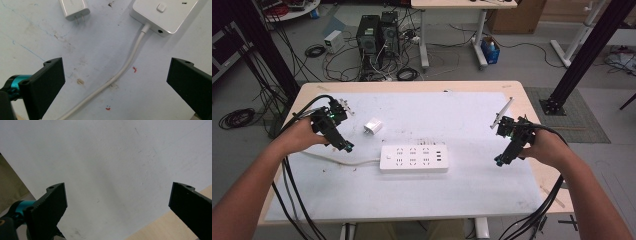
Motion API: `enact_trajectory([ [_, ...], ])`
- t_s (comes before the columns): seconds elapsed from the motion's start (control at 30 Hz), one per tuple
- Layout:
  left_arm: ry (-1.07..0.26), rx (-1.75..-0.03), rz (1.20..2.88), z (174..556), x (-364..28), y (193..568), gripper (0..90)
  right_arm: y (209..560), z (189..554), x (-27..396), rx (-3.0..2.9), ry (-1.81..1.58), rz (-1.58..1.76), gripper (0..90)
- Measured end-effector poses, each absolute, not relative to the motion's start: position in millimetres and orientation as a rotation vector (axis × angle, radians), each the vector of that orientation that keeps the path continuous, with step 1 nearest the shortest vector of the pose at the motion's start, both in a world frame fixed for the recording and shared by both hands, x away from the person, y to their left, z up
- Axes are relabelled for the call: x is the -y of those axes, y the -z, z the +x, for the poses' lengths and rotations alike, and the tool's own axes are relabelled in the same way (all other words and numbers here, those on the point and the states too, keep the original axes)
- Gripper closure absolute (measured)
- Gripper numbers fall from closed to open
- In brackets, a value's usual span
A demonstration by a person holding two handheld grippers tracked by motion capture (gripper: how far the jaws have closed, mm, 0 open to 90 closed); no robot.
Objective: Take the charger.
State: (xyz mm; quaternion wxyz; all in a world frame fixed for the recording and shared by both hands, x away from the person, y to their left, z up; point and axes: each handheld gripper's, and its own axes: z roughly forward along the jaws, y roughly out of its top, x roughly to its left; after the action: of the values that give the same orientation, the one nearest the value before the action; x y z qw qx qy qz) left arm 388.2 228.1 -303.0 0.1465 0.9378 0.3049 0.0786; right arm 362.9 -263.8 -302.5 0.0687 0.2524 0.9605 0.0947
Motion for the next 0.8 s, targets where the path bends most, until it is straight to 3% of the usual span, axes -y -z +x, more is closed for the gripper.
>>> enact_trajectory([
  [0.8,-0.279,-1.184,2.533,428,-221,307,1.7,309,367,254,-2.899,-0.274,0.74,1.0],
])
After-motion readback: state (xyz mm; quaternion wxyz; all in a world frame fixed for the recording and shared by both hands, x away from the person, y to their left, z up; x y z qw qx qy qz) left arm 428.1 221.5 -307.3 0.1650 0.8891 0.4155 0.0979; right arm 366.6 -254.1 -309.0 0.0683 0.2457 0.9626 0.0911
